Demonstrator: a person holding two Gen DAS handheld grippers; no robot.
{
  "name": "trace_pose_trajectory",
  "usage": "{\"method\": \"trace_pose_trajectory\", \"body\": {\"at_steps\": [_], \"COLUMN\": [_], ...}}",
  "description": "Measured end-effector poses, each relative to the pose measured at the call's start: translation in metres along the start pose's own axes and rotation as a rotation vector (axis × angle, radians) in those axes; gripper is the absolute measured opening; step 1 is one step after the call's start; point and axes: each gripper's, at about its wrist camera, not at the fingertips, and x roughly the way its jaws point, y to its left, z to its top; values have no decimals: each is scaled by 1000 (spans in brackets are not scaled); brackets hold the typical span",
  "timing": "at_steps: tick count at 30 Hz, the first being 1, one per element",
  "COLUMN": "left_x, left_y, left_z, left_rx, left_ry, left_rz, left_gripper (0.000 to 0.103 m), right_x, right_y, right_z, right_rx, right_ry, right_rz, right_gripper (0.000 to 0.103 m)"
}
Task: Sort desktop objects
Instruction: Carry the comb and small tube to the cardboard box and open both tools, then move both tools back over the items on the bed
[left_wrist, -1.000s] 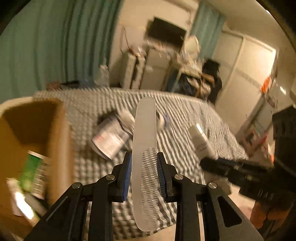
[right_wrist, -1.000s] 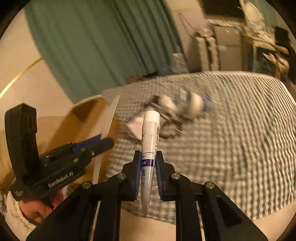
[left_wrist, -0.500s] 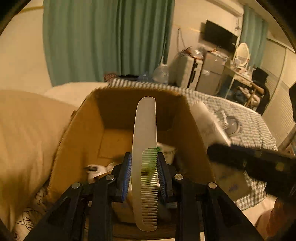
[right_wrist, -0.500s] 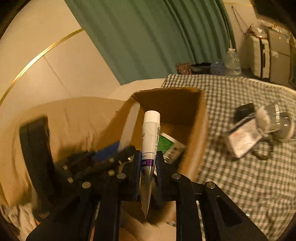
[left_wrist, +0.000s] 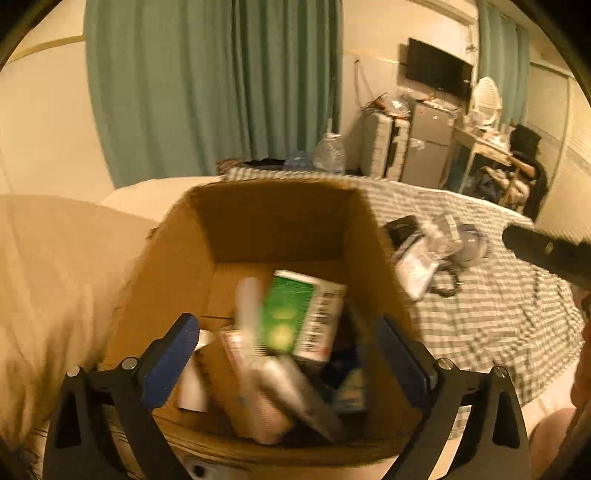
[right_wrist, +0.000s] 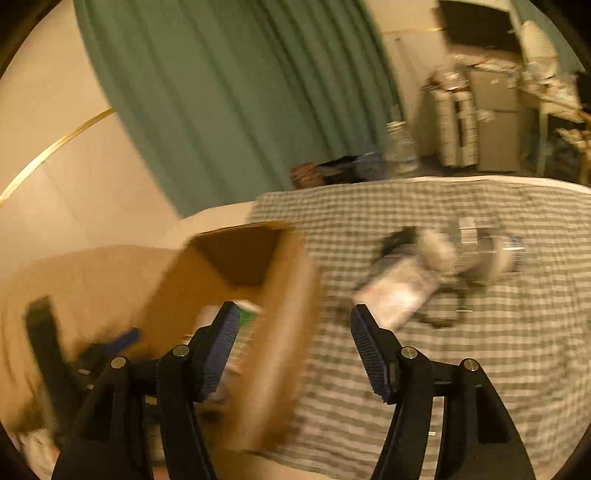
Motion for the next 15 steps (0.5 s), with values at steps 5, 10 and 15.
{"method": "trace_pose_trajectory", "body": {"at_steps": [5, 10, 15], "left_x": [-11, -3, 30], "left_y": [-57, -121, -158], "left_z": [4, 2, -2], "left_rx": [35, 57, 64], "left_ry": [-32, -19, 42], "left_rz": [-97, -202, -224], "left_gripper": [103, 103, 103], "right_x": [-37, -56, -44], "right_y": [-78, -135, -166], "right_z": [-15, -33, -49], "right_rx": [82, 177, 220], "right_ry": [-22, -44, -14], "right_rz": [-129, -166, -147], "right_gripper": [63, 63, 63]}}
